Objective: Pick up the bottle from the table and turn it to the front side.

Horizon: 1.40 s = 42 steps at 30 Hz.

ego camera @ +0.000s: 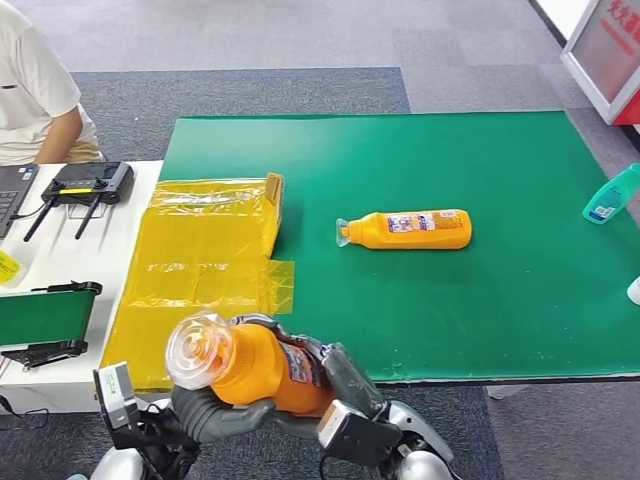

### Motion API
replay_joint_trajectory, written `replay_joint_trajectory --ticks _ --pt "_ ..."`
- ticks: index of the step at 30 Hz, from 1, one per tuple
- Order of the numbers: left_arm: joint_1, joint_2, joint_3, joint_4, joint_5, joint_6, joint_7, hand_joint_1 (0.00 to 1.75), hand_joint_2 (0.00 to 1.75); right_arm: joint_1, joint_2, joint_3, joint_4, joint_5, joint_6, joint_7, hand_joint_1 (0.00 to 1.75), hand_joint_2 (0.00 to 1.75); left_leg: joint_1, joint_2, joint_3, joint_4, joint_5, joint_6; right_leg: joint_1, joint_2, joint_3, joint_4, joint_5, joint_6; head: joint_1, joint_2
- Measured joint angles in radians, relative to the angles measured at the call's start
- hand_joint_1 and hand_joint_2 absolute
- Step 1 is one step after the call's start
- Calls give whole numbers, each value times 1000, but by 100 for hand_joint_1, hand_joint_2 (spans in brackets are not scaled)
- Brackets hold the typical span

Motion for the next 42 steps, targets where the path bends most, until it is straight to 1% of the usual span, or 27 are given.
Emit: replay_joint_trajectory --ticks 6,7,10,11,13,17,20,26,28,30,32,34,38,42 --pt "-2 2 -1 0 -13 11 0 175 175 2 0 1 0 2 -3 3 175 175 0 0 0 0 0 0 0 0 0 0 0 0 0 0" --pt "-2 1 -2 0 -23 18 -1 175 175 3 0 1 0 3 -4 4 163 175 0 0 0 0 0 0 0 0 0 0 0 0 0 0" --pt "-3 -4 -7 0 -54 38 -4 175 175 3 0 1 0 4 -7 12 32 175 0 0 0 0 0 0 0 0 0 0 0 0 0 0" --pt "-3 -7 -7 0 -67 47 -5 175 175 3 0 1 0 5 -8 16 0 175 0 0 0 0 0 0 0 0 0 0 0 0 0 0" --pt "-3 -15 -7 0 -109 76 -9 175 175 3 0 1 0 6 -10 29 0 175 0 0 0 0 0 0 0 0 0 0 0 0 0 0" --pt "3 -40 7 -25 -261 172 -22 175 175 15 2 -14 -1 2 -21 63 0 175 0 0 0 0 0 0 0 0 0 0 0 0 0 0" --pt "19 -57 43 -71 -273 178 -1 175 175 39 7 -44 -6 2 -23 77 0 175 0 0 0 0 0 0 0 0 0 0 0 0 0 0" --pt "37 -64 110 -139 -352 200 -3 175 175 57 7 -92 -25 8 -20 85 0 175 0 0 0 0 0 0 0 0 0 0 0 0 0 0" --pt "34 -70 127 -152 -422 237 11 175 175 57 10 -101 -33 11 -18 89 0 175 0 0 0 0 0 0 0 0 0 0 0 0 0 0" --pt "16 -80 151 -164 -558 292 58 175 175 54 15 -106 -47 15 -13 102 0 175 0 0 0 0 0 0 0 0 0 0 0 0 0 0" --pt "-14 -83 177 -170 -684 312 118 175 175 46 19 -108 -62 17 -5 119 0 175 0 0 0 0 1 -1 0 0 0 0 1 0 0 0" --pt "-42 -78 199 -170 -763 308 155 175 175 36 21 -110 -72 17 0 129 0 175 0 0 0 0 1 -1 0 0 0 0 2 0 0 0" --pt "-84 -73 224 -162 -873 313 186 175 175 22 21 -116 -79 13 6 133 0 175 0 0 0 0 2 -1 0 0 -1 0 3 -1 0 0" --pt "-143 -55 224 -102 -951 259 229 175 175 -7 21 -117 -79 -2 20 120 0 175 0 0 0 0 2 -1 0 0 -1 0 3 -1 0 0"
